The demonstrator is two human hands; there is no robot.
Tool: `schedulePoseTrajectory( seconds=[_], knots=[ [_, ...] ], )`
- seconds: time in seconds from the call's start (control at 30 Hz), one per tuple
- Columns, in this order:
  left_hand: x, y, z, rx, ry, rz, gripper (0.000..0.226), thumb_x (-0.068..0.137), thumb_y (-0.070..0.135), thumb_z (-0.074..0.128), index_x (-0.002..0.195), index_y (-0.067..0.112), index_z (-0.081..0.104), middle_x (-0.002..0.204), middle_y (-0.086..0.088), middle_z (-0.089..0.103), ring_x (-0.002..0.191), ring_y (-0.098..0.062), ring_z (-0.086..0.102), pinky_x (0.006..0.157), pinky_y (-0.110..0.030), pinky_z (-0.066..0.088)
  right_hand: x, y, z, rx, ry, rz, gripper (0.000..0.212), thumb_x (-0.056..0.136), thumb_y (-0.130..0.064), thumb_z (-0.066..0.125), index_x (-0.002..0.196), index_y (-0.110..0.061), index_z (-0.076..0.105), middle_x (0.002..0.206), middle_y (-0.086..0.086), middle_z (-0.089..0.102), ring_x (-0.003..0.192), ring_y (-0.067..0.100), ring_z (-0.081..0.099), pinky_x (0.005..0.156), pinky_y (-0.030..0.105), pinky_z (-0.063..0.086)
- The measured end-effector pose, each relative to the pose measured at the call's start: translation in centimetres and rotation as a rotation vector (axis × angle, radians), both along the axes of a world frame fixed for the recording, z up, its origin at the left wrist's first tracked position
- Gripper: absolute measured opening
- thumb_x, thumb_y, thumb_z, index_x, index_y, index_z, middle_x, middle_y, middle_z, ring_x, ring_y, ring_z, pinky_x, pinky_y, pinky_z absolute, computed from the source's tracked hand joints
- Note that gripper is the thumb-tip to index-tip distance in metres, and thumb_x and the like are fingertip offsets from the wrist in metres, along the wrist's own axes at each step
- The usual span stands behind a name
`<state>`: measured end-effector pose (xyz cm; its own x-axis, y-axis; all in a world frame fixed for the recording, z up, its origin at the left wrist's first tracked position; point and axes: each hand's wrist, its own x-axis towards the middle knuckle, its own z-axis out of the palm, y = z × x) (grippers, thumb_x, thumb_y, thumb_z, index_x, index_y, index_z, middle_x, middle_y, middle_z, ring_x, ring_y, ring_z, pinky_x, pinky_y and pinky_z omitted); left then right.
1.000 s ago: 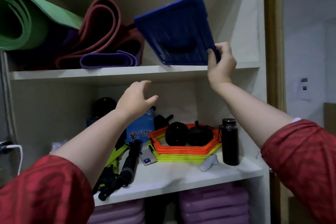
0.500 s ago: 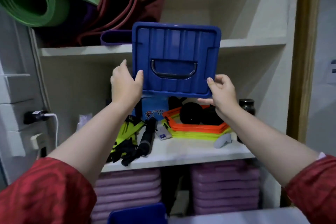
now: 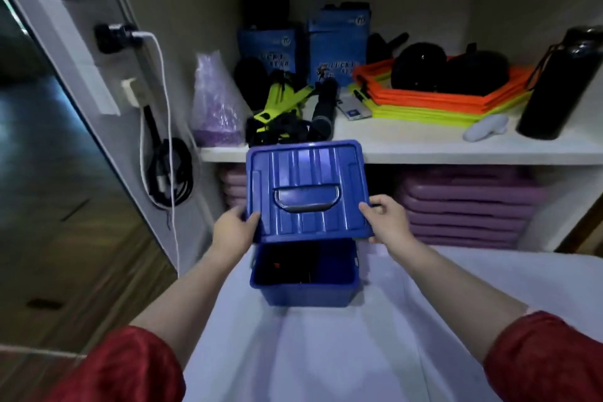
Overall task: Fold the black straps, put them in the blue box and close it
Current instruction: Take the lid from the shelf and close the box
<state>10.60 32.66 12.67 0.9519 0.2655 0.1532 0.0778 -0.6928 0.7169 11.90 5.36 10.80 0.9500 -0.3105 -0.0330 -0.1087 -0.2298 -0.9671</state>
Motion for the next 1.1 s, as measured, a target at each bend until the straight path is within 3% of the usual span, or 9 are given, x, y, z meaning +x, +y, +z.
schedulePoseTrajectory(
  seconds=[0.17, 0.27, 0.37, 0.5, 0.67, 0.83, 0.9, 1.03, 1.1],
  knots=[
    [1.4, 3.0, -7.1, -0.076, 0.247, -0.044, 0.027, 0.087, 0.033, 0.058, 0.104, 0.014, 0.07, 0.095, -0.009, 0.074, 0.086, -0.029, 0.068, 0.079, -0.041, 0.057, 0.2, 1.5, -7.0, -0.213, 0.195, 0.026, 0.021, 0.085, -0.03, 0.066, 0.087, -0.009, 0.065, 0.089, 0.01, 0.07, 0.089, 0.029, 0.065, 0.082, 0.039, 0.051],
    [2.5, 3.6, -9.7, -0.022, 0.323, -0.077, 0.029, 0.089, 0.035, 0.058, 0.105, 0.014, 0.07, 0.093, -0.007, 0.074, 0.083, -0.027, 0.069, 0.077, -0.041, 0.058, 0.4, 1.7, -9.3, -0.317, 0.248, 0.035, 0.029, 0.086, -0.03, 0.064, 0.083, -0.001, 0.064, 0.086, 0.015, 0.07, 0.087, 0.032, 0.063, 0.077, 0.035, 0.046],
    [3.0, 3.5, -10.9, 0.079, 0.354, -0.102, 0.028, 0.091, 0.035, 0.056, 0.101, 0.013, 0.069, 0.092, -0.007, 0.073, 0.081, -0.026, 0.067, 0.074, -0.032, 0.053, 0.6, 1.9, -10.8, -0.417, 0.283, 0.057, 0.033, 0.085, -0.034, 0.064, 0.062, -0.017, 0.048, 0.071, 0.005, 0.059, 0.076, 0.025, 0.057, 0.068, 0.029, 0.039],
    [3.3, 4.0, -12.5, 0.131, 0.381, -0.132, 0.03, 0.092, 0.035, 0.055, 0.094, 0.009, 0.07, 0.088, -0.008, 0.072, 0.076, -0.025, 0.062, 0.067, -0.03, 0.045, 0.3, 2.0, -11.4, -0.491, 0.212, 0.03, 0.035, 0.084, -0.03, 0.066, 0.059, -0.023, 0.044, 0.056, -0.008, 0.044, 0.065, 0.019, 0.049, 0.064, 0.025, 0.035],
    [2.8, 4.0, -13.4, 0.079, 0.316, -0.149, 0.029, 0.091, 0.033, 0.058, 0.098, 0.008, 0.071, 0.088, -0.005, 0.069, 0.078, -0.022, 0.061, 0.068, -0.028, 0.043, -0.5, 2.0, -11.7, -0.416, 0.165, 0.005, 0.02, 0.083, -0.026, 0.069, 0.08, -0.007, 0.063, 0.066, 0.002, 0.057, 0.064, 0.02, 0.054, 0.062, 0.028, 0.043],
    [2.4, 3.9, -13.3, 0.094, 0.289, -0.179, 0.03, 0.089, 0.031, 0.061, 0.111, 0.011, 0.069, 0.096, -0.005, 0.069, 0.08, -0.019, 0.06, 0.071, -0.025, 0.042, -1.2, 1.5, -12.5, -0.292, 0.239, -0.032, 0.032, 0.08, -0.029, 0.073, 0.102, -0.013, 0.057, 0.069, -0.003, 0.056, 0.064, 0.009, 0.055, 0.053, 0.016, 0.037],
    [2.9, 3.7, -13.2, 0.085, 0.313, -0.153, 0.04, 0.088, 0.03, 0.062, 0.124, 0.012, 0.061, 0.109, -0.01, 0.064, 0.09, -0.021, 0.059, 0.077, -0.026, 0.043, -0.9, 1.5, -12.4, -0.268, 0.281, -0.02, 0.044, 0.079, -0.03, 0.074, 0.114, -0.011, 0.054, 0.077, 0.0, 0.057, 0.07, 0.014, 0.057, 0.06, 0.021, 0.042],
    [4.2, 3.7, -13.4, -0.138, 0.578, -0.028, 0.082, 0.083, 0.035, 0.067, 0.149, 0.014, 0.022, 0.142, -0.014, 0.045, 0.121, -0.03, 0.051, 0.097, -0.038, 0.045, 1.1, 0.5, -11.7, -0.062, 0.526, 0.053, 0.08, 0.074, -0.028, 0.079, 0.139, -0.011, 0.035, 0.119, 0.014, 0.057, 0.106, 0.03, 0.059, 0.092, 0.04, 0.05],
    [4.6, 3.9, -13.4, -0.348, 0.687, -0.008, 0.089, 0.083, 0.032, 0.068, 0.15, 0.012, 0.012, 0.144, -0.011, 0.042, 0.119, -0.029, 0.05, 0.094, -0.041, 0.045, 1.5, 0.1, -11.1, 0.062, 0.649, 0.102, 0.074, 0.076, -0.023, 0.078, 0.137, -0.008, 0.038, 0.126, 0.016, 0.058, 0.109, 0.031, 0.06, 0.092, 0.045, 0.051]
  ],
)
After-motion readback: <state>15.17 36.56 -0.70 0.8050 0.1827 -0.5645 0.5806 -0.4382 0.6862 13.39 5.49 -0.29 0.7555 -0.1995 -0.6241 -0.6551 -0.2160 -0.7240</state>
